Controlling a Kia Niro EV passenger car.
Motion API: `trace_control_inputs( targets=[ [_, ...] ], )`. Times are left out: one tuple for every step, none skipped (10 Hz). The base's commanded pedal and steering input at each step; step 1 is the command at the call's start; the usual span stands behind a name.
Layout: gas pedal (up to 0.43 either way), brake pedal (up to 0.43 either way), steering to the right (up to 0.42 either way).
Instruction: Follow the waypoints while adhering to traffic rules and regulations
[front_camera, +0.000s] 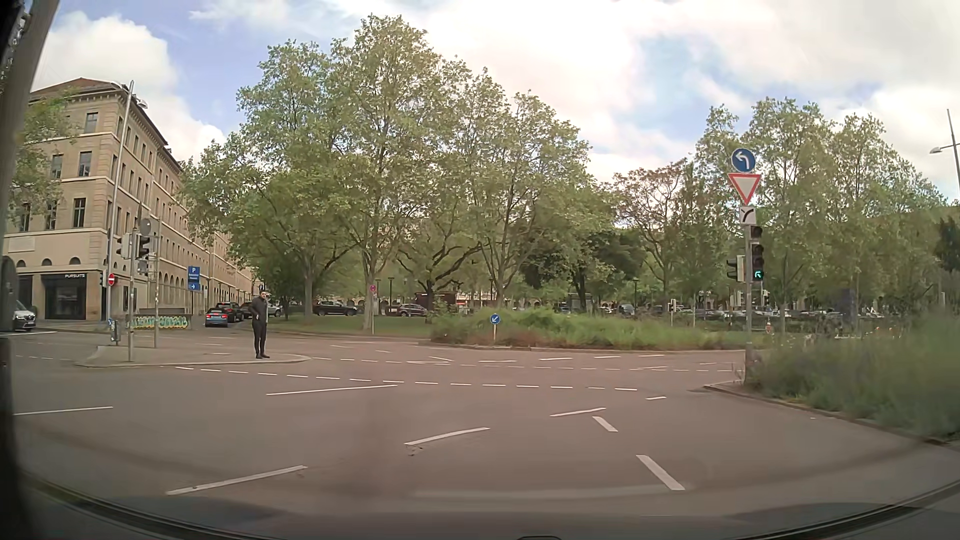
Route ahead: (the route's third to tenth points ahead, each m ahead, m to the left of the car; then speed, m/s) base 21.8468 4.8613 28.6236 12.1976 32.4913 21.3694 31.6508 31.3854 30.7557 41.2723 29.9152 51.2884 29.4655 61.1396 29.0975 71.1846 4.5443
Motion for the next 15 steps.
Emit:
trace_control_inputs(
  targets=[
    [0.28, 0.0, -0.022],
    [0.26, 0.0, -0.025],
    [0.26, 0.0, -0.033],
    [0.248, 0.0, -0.044],
    [0.248, 0.0, -0.051],
    [0.24, 0.0, -0.055],
    [0.22, 0.0, -0.056],
    [0.209, 0.0, -0.056],
    [0.169, 0.0, -0.059],
    [0.169, 0.0, -0.065],
    [0.157, 0.0, -0.072],
    [0.157, 0.0, -0.081],
    [0.157, 0.0, -0.094],
    [0.157, 0.0, -0.103],
    [0.157, 0.0, -0.109]
  ],
)
